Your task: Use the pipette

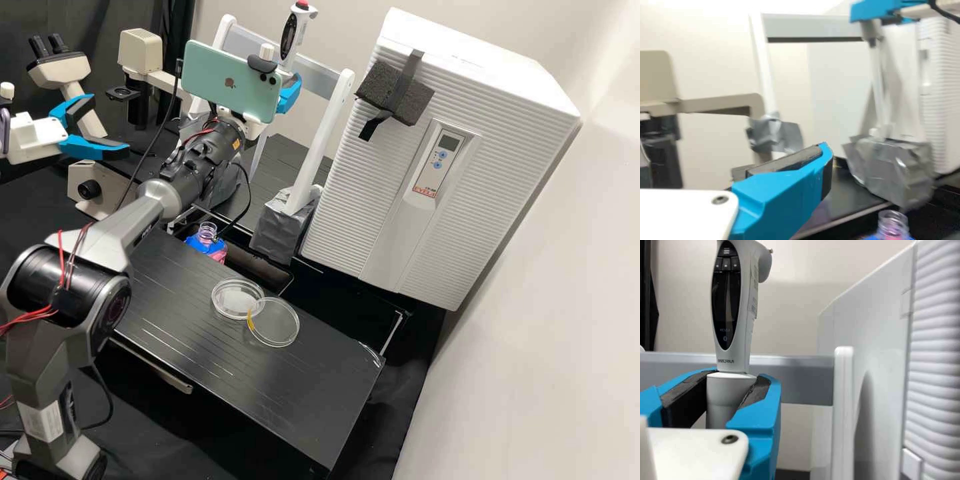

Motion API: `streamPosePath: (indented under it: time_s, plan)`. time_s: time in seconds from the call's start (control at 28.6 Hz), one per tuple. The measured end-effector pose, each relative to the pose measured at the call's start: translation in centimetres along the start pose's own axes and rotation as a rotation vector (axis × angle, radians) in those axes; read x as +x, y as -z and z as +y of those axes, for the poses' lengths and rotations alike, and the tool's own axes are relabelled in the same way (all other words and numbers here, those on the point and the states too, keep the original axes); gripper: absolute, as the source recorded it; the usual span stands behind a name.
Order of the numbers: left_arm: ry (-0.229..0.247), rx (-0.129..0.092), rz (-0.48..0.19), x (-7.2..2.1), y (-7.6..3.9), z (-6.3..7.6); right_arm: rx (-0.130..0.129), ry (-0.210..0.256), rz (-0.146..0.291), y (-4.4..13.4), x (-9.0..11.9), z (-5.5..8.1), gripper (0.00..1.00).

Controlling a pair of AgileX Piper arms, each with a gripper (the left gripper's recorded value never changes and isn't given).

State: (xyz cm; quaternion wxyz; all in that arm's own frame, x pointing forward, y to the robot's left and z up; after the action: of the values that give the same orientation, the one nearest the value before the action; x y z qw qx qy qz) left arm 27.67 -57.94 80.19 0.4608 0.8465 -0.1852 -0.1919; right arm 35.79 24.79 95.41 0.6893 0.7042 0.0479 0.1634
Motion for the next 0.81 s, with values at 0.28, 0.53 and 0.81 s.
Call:
streamPosePath:
  time_s: [0.28, 0.53, 0.81]
  plan:
    - [-0.084, 0.025, 0.085, 0.9, 2.7, 2.9, 0.009, 0.07, -0.021, 0.7, 1.1, -0.7, 0.0]
    - [-0.117, 0.025, 0.076, 1.31, 2.7, 4.2, -0.001, 0.103, -0.011, 1.4, 1.0, -1.6, 0.0]
    - [-0.112, 0.033, 0.066, 1.33, 2.6, 4.4, -0.01, 0.125, -0.017, 1.3, 0.8, -2.4, 0.0]
